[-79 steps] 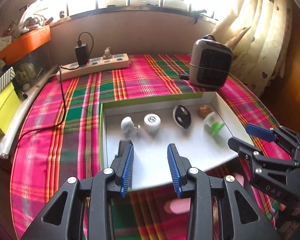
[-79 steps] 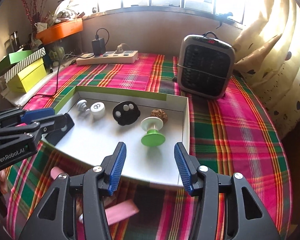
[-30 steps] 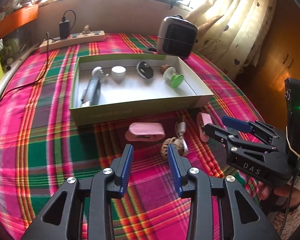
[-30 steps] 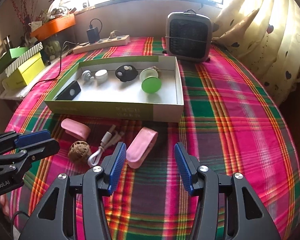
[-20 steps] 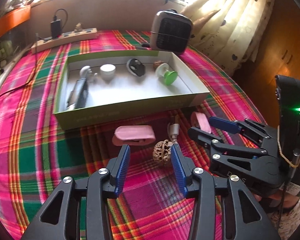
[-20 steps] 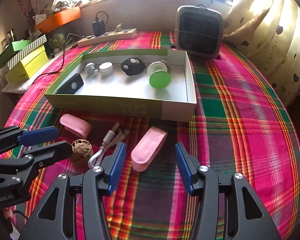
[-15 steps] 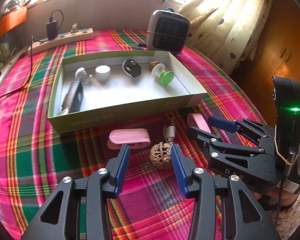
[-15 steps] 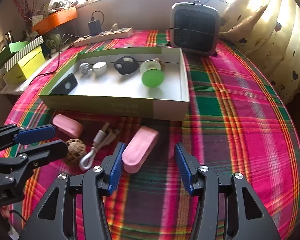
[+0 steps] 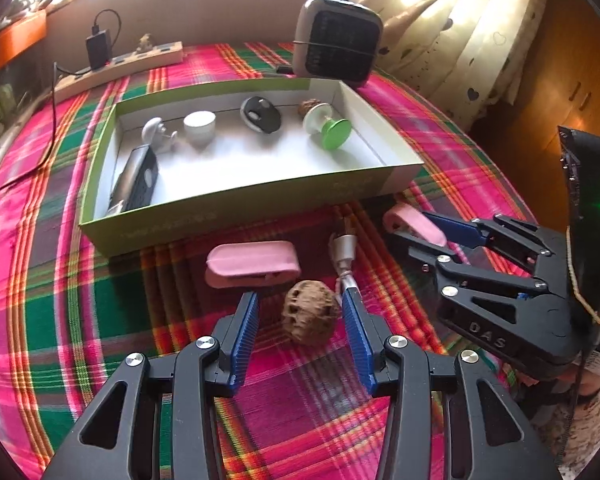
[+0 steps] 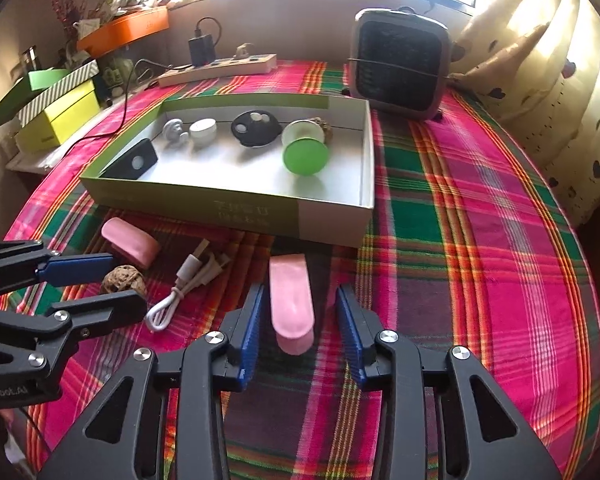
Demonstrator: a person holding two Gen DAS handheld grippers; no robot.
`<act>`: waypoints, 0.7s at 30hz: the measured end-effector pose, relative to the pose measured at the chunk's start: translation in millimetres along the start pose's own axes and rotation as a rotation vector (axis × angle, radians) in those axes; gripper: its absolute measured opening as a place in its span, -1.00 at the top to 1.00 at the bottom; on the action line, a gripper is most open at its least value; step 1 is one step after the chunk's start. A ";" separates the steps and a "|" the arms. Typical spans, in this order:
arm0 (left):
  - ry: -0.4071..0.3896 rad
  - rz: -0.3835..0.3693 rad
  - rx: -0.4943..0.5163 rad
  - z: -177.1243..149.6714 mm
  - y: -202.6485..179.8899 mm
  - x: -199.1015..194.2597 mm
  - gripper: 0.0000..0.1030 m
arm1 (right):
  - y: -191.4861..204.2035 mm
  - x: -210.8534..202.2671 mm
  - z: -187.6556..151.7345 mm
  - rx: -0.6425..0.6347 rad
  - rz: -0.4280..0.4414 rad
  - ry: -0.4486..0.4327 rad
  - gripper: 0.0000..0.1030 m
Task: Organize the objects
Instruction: 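Grasp the pink clip with the right gripper while the left grasps the walnut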
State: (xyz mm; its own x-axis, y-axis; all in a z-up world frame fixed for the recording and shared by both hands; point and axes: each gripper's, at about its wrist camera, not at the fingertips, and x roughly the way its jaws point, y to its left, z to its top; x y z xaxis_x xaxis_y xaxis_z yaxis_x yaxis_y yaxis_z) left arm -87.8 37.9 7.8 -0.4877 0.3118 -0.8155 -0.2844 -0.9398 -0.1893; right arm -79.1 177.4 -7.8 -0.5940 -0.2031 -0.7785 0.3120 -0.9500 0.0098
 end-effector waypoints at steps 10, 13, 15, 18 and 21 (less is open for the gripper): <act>-0.005 0.015 0.004 0.6 0.7 2.6 0.20 | 2.0 3.0 3.1 -0.013 0.008 0.001 0.27; -0.010 0.020 0.006 0.3 0.0 2.7 0.21 | 2.3 3.3 3.2 -0.013 0.009 0.001 0.27; -0.012 0.022 0.004 -0.1 0.0 2.4 0.22 | 2.1 3.3 3.2 -0.011 0.011 0.000 0.27; -0.012 0.019 0.007 0.1 0.0 2.3 0.36 | 1.2 2.9 3.2 -0.008 0.011 -0.001 0.36; -0.012 0.020 0.010 0.4 -0.6 2.7 0.46 | 0.3 2.8 3.0 -0.003 0.011 -0.003 0.43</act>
State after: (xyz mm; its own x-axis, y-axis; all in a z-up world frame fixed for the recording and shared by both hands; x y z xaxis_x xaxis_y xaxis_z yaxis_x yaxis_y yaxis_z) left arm -89.3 39.3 6.0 -0.5033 0.2948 -0.8123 -0.2830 -0.9444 -0.1674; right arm -82.8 175.8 -8.1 -0.5924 -0.2143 -0.7767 0.3211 -0.9469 0.0164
